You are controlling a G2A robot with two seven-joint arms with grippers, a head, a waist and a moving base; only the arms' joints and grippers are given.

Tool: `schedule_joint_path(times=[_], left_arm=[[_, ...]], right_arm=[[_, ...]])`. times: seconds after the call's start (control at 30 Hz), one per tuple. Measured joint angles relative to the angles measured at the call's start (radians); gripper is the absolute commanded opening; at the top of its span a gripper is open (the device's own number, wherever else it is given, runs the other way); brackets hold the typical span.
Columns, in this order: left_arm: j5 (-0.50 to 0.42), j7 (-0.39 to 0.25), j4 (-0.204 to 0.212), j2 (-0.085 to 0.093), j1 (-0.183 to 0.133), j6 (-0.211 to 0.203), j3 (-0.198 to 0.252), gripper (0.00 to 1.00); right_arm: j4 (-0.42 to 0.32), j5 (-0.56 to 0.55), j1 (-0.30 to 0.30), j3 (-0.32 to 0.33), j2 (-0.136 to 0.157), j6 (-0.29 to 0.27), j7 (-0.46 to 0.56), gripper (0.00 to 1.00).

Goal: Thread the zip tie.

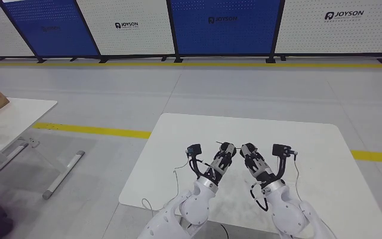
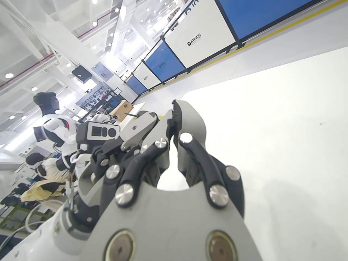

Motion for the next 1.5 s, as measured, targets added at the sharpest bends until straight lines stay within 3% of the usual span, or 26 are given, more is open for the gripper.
schedule_joint_path(times=[0.17,0.4,0.63,0.73,0.77,0.8,1.07,1.23,1.3,1.37,1.5], left_arm=[[0.014,-0.002,-0.007,0.001,0.008,0.004,-0.008,0.00],[0.097,0.066,0.011,-0.004,0.003,0.050,-0.009,0.00],[0.193,0.041,0.027,-0.003,0.000,0.057,0.008,0.00],[0.197,0.046,0.027,-0.005,0.003,0.059,0.008,0.41],[0.196,0.046,0.027,-0.006,0.003,0.059,0.008,0.52],[0.196,0.046,0.027,-0.006,0.003,0.058,0.008,0.57],[0.191,0.038,0.021,-0.008,0.009,0.048,0.001,0.47],[0.193,0.035,0.024,-0.010,0.012,0.047,-0.001,0.26],[0.193,0.034,0.028,-0.011,0.011,0.048,-0.001,0.22],[0.193,0.029,0.030,-0.012,0.010,0.048,0.000,0.01],[0.190,0.024,0.035,-0.015,0.005,0.048,0.001,0.00]], right_arm=[[-0.001,0.003,0.000,0.003,-0.001,-0.005,0.006,0.00],[-0.009,0.001,-0.008,0.014,-0.002,-0.006,0.002,0.00],[-0.019,-0.006,-0.020,0.026,-0.002,-0.006,0.003,0.00],[-0.021,-0.011,-0.022,0.029,-0.002,-0.006,0.003,0.00],[-0.022,-0.013,-0.023,0.029,-0.002,-0.006,0.003,0.00],[-0.022,-0.014,-0.023,0.030,-0.002,-0.007,0.003,0.00],[-0.022,-0.024,-0.027,0.029,-0.004,-0.014,-0.003,0.00],[-0.022,-0.031,-0.030,0.028,-0.006,-0.019,-0.008,0.00],[-0.022,-0.032,-0.033,0.029,-0.006,-0.021,-0.011,0.00],[-0.023,-0.032,-0.034,0.030,-0.007,-0.023,-0.013,0.00],[-0.025,-0.032,-0.035,0.031,-0.008,-0.027,-0.015,0.00]])
